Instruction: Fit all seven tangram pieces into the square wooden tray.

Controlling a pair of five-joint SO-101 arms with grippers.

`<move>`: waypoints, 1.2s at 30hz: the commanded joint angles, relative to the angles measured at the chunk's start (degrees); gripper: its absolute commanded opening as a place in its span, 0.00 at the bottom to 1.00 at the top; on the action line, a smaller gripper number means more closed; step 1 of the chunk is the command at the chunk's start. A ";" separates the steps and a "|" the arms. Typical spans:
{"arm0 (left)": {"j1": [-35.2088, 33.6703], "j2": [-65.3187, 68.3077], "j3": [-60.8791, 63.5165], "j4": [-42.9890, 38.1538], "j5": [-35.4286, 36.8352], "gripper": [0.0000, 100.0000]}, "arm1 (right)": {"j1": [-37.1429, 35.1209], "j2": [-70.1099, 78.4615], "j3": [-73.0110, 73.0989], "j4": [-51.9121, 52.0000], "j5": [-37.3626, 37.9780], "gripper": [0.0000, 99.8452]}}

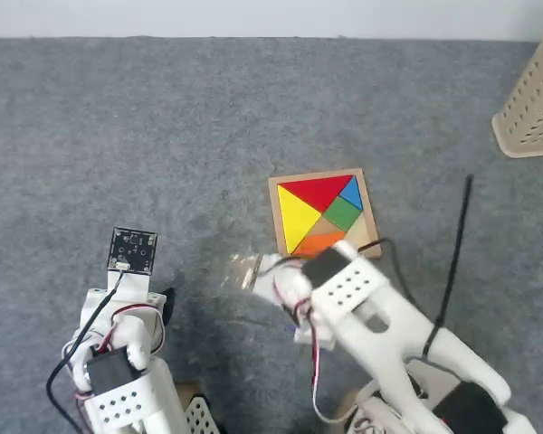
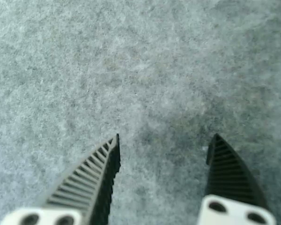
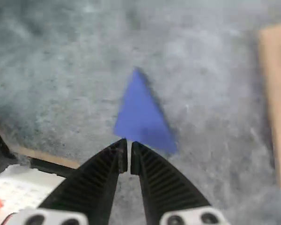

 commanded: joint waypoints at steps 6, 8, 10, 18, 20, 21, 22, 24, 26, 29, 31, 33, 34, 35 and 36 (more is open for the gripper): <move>-0.18 -0.88 -0.48 0.26 -0.62 0.28 | -3.91 -1.80 7.47 -7.69 1.85 0.16; -0.18 -0.88 -0.48 0.26 -0.62 0.28 | -3.91 -1.80 8.79 -9.36 1.85 0.16; -0.18 -0.88 -0.48 0.26 -0.62 0.28 | -3.91 -1.80 8.79 -9.27 1.85 0.16; -0.09 -0.88 -0.48 0.26 -0.62 0.28 | -3.91 -1.71 10.29 -9.36 1.93 0.18; -0.09 -0.88 -0.48 0.26 -0.62 0.28 | -3.82 -1.71 10.29 -9.36 1.76 0.22; -0.09 -0.88 -0.48 0.26 -0.62 0.28 | -3.82 -1.71 10.29 -9.36 1.76 0.23; -0.09 -0.88 -0.48 0.26 -0.62 0.28 | -3.82 -1.71 10.29 -9.54 1.85 0.22; -0.09 -0.88 -0.48 0.26 -0.62 0.28 | -3.56 -1.71 10.29 -9.63 1.93 0.21; -0.09 -0.88 -0.48 0.26 -0.62 0.28 | -2.95 -1.71 10.29 -9.71 2.02 0.20; -0.09 -0.88 -0.48 0.26 -0.62 0.28 | -1.80 -1.71 10.29 -9.80 3.69 0.19; -0.09 -0.88 -0.48 0.26 -0.62 0.28 | -0.75 -1.71 10.29 -10.68 3.60 0.18; -0.09 -0.88 -0.48 0.26 -0.62 0.28 | 0.84 -1.71 10.29 -12.18 3.60 0.14; -0.09 -0.88 -0.48 0.26 -0.62 0.28 | 1.54 -1.71 10.29 -12.79 3.69 0.12; -0.09 -0.88 -0.48 0.26 -0.62 0.28 | 2.15 -1.71 10.29 -13.23 3.78 0.10; -0.09 -0.88 -0.48 0.26 -0.62 0.28 | 2.51 -1.71 10.29 -13.49 3.78 0.08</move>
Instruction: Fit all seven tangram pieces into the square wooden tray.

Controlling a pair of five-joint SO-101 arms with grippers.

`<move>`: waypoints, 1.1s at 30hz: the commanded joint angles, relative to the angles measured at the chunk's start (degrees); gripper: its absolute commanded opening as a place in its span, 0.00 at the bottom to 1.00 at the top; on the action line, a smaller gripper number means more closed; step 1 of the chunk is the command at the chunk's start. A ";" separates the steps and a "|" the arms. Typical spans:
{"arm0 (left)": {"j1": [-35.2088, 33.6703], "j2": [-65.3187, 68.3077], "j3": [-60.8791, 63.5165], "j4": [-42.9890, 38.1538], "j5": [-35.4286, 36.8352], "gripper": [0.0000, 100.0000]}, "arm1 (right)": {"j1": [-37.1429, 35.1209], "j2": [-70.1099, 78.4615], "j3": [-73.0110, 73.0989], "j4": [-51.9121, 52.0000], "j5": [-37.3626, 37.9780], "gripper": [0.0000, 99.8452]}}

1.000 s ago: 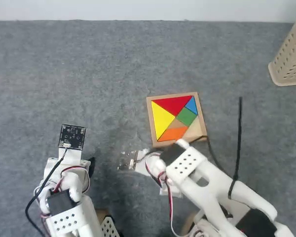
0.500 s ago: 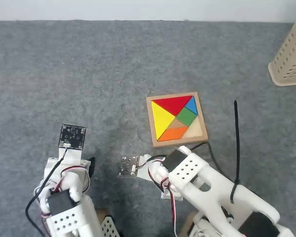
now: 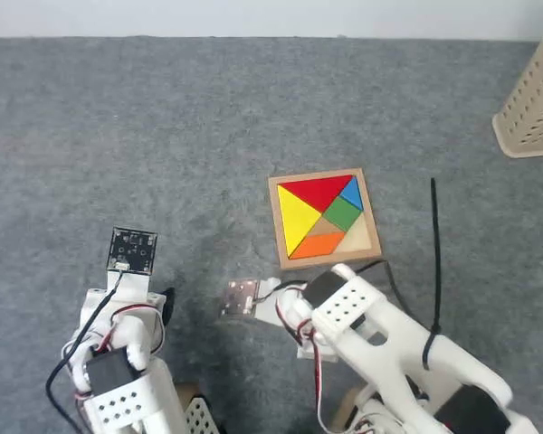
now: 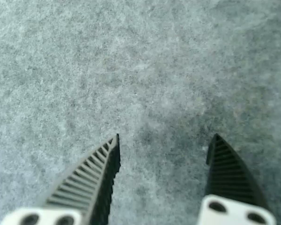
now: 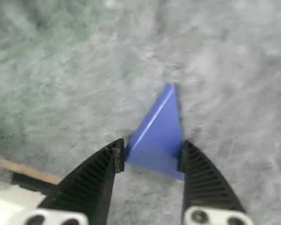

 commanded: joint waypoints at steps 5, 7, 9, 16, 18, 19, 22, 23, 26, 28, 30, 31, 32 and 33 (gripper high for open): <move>-0.09 -0.88 -0.48 0.26 -0.62 0.28 | 2.59 -1.01 -0.09 -1.71 0.70 0.06; -0.09 -0.88 -0.48 0.26 -0.62 0.28 | 3.82 -1.01 -0.26 -1.71 0.70 0.06; -0.09 -0.88 -0.48 0.26 -0.62 0.28 | 6.73 -1.01 -0.79 -1.71 0.97 0.06; -0.09 -0.88 -0.48 0.26 -0.62 0.28 | 16.31 -1.01 -3.87 -1.71 -1.58 0.06; -0.09 -0.88 -0.48 0.26 -0.62 0.28 | 17.63 -1.01 -4.66 -1.71 -3.78 0.06; -0.09 -0.88 -0.48 0.26 -0.62 0.28 | 18.15 -1.01 -4.84 -1.71 -4.48 0.06; -0.09 -0.88 -0.48 0.26 -0.62 0.28 | 19.74 -1.01 -5.63 -1.71 -6.51 0.06; -0.09 -0.88 -0.48 0.26 -0.62 0.28 | 20.44 -1.01 -5.98 -1.71 -7.47 0.06; -0.09 -0.88 -0.48 0.26 -0.62 0.28 | 23.25 -1.01 -7.30 -1.71 -9.67 0.06; -0.09 -0.88 -0.48 0.26 -0.62 0.28 | 25.36 -1.01 -8.09 -2.33 -11.08 0.06; -0.09 -0.88 -0.48 0.26 -0.62 0.28 | 27.03 -1.01 -8.09 -4.62 -12.13 0.03; -0.09 -0.88 -0.48 0.26 -0.62 0.28 | 27.74 -1.01 -8.09 -5.58 -12.40 0.01; -0.09 -0.88 -0.48 0.26 -0.62 0.28 | 28.62 -1.01 -8.09 -6.29 -12.40 0.01; -0.09 -0.88 -0.48 0.26 -0.62 0.28 | 29.41 -1.01 -8.09 -6.73 -12.40 0.01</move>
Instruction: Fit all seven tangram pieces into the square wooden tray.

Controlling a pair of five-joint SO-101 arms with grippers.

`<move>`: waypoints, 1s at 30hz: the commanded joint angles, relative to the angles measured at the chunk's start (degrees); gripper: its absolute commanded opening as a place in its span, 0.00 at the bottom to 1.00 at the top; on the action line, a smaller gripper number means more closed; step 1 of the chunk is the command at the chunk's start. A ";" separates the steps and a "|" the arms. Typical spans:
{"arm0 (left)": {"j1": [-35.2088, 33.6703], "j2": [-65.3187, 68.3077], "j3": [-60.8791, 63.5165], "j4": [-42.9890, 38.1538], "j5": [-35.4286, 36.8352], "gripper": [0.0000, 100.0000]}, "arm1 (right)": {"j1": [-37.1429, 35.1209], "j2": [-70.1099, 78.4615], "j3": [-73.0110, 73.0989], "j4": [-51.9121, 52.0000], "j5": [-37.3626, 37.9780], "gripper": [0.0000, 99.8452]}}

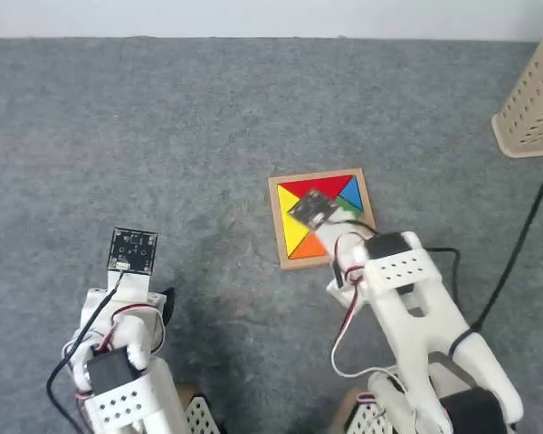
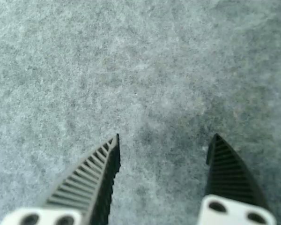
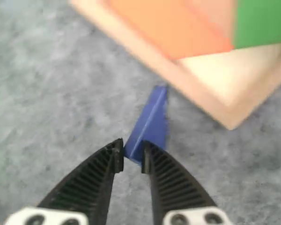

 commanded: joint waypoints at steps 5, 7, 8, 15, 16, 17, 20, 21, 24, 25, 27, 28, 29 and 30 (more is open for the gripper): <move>-0.18 -0.88 -0.48 0.26 -0.62 0.28 | 6.37 -0.92 -2.99 -4.09 -2.37 0.01; -0.18 -0.88 -0.48 0.26 -0.62 0.28 | 7.52 -0.92 -2.90 -4.70 -2.37 0.01; -0.18 -0.88 -0.48 0.26 -0.62 0.28 | 7.87 -0.92 -2.81 -5.05 -2.37 0.01; -0.26 -0.88 -0.48 0.26 -0.62 0.28 | 8.13 -0.84 -1.05 -5.14 -2.02 0.01; -0.26 -0.88 -0.48 0.26 -0.62 0.28 | 8.13 -0.84 -0.97 -5.14 -2.02 0.01; -0.26 -0.88 -0.48 0.26 -0.62 0.28 | 8.13 -0.84 -0.88 -5.14 -2.02 0.01; -0.26 -0.88 -0.48 0.26 -0.62 0.28 | 7.78 -0.84 0.26 -6.20 -2.11 0.01; -0.26 -0.88 -0.48 0.26 -0.62 0.28 | 7.16 -0.84 0.88 -6.99 -2.02 0.01; -0.26 -0.88 -0.48 0.26 -0.62 0.28 | 5.23 -0.84 1.67 -7.16 -2.20 0.01; -0.26 -0.88 -0.48 0.26 -0.62 0.28 | 5.05 -0.84 1.67 -7.16 -2.20 0.01; -0.26 -0.88 -0.48 0.26 -0.62 0.28 | 5.14 -0.84 1.67 -7.16 -2.29 0.01; -0.26 -0.88 -0.48 0.26 -0.62 0.28 | 5.14 -0.84 1.76 -7.16 -2.29 0.02; -0.26 -0.88 -0.48 0.26 -0.62 0.28 | 5.05 -0.84 1.76 -7.16 -2.29 0.04; -0.26 -0.88 -0.48 0.26 -0.62 0.28 | 5.05 -0.84 1.85 -7.16 -2.37 0.06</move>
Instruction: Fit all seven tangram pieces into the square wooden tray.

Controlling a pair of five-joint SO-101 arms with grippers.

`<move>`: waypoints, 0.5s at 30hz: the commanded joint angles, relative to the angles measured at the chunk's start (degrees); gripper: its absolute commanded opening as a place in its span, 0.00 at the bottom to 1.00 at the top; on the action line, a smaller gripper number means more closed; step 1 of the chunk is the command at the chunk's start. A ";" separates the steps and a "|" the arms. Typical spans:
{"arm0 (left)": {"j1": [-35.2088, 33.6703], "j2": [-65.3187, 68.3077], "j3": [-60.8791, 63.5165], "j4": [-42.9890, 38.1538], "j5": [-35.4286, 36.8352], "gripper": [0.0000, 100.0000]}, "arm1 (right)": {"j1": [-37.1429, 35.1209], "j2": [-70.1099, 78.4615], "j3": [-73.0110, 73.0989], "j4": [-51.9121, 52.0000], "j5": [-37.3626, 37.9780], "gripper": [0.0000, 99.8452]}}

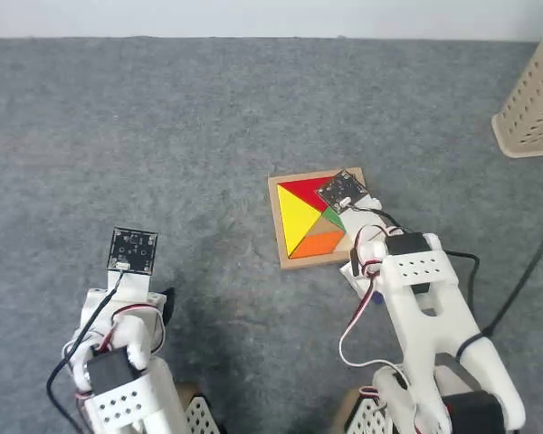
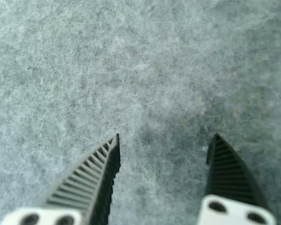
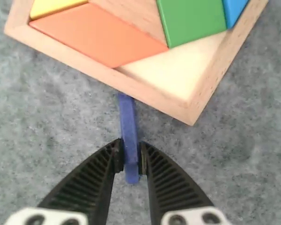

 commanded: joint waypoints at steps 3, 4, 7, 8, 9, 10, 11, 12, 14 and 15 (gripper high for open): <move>-0.26 -0.88 -0.48 0.26 -0.62 0.28 | -0.75 -0.66 0.35 -1.27 -0.70 0.11; -0.26 -0.88 -0.48 0.26 -0.62 0.28 | -0.75 -0.66 0.44 -1.27 -0.70 0.11; -0.26 -0.88 -0.48 0.26 -0.62 0.28 | -1.10 -0.66 1.05 -1.63 -0.44 0.08; -0.26 -0.88 -0.48 0.26 -0.62 0.28 | -1.45 -0.66 1.49 -1.71 -0.35 0.07; -0.26 -0.88 -0.48 0.26 -0.62 0.28 | -1.89 -0.66 1.76 -1.71 -0.26 0.07; -0.26 -0.88 -0.48 0.26 -0.62 0.28 | -2.42 -0.66 1.93 -1.71 -0.26 0.06; -0.26 -0.88 -0.48 0.26 -0.62 0.28 | -2.59 -0.66 1.93 -1.71 -0.26 0.06; -0.26 -0.88 -0.48 0.26 -0.62 0.28 | -2.59 -0.66 1.93 -1.71 -0.26 0.06; -0.26 -0.88 -0.48 0.26 -0.62 0.28 | -2.42 -0.66 1.93 -1.71 -0.26 0.06; -0.26 -0.88 -0.48 0.26 -0.62 0.28 | -2.42 -0.66 1.93 -1.71 -0.26 0.06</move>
